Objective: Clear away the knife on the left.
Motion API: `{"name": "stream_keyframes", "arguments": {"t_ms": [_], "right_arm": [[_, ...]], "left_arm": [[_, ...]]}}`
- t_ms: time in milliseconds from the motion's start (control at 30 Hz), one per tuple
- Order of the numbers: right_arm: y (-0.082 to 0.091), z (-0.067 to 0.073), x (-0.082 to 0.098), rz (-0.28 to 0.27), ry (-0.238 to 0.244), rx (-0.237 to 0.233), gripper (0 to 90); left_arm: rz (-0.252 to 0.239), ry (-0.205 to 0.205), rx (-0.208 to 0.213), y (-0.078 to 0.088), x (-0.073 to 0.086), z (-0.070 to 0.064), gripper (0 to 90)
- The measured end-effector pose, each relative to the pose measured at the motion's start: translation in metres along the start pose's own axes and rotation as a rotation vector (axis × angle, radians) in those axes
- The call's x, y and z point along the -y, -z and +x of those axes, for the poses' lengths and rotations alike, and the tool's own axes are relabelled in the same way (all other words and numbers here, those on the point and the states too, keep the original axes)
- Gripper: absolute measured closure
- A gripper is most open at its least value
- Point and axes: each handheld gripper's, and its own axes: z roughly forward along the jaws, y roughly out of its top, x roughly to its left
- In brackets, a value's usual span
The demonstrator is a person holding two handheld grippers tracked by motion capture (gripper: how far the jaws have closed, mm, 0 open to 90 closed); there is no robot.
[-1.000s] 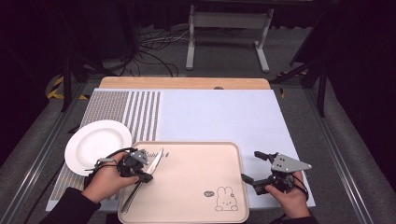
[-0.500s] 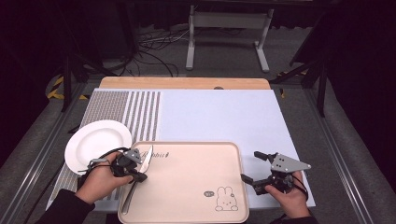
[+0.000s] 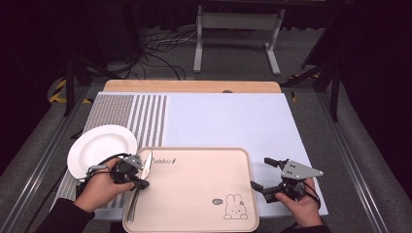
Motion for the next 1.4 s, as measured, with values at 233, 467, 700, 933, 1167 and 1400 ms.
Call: {"name": "stream_keyframes", "arguments": {"t_ms": [233,467,700,933,1167,1400], "right_arm": [[-0.001,0.0,0.0,0.002,0.002,-0.001,5.0],[-0.001,0.001,0.0,0.002,0.003,-0.002,4.9],[-0.001,0.001,0.0,0.006,0.003,-0.001,4.9],[-0.002,0.001,0.0,0.007,0.005,-0.001,4.9],[-0.002,0.001,0.0,0.005,0.003,0.0,4.9],[-0.001,0.001,0.0,0.001,0.003,-0.001,4.8]], "left_arm": [[0.01,0.004,-0.004,0.002,0.003,-0.001,90.0],[0.015,0.016,0.001,0.004,0.006,0.0,90.0],[0.018,0.023,0.006,0.005,0.008,0.0,90.0],[0.019,0.024,0.005,0.004,0.007,0.0,89.9],[-0.014,0.02,0.024,0.005,0.003,-0.003,83.1],[-0.072,-0.027,-0.019,0.015,-0.006,-0.012,52.4]]}}
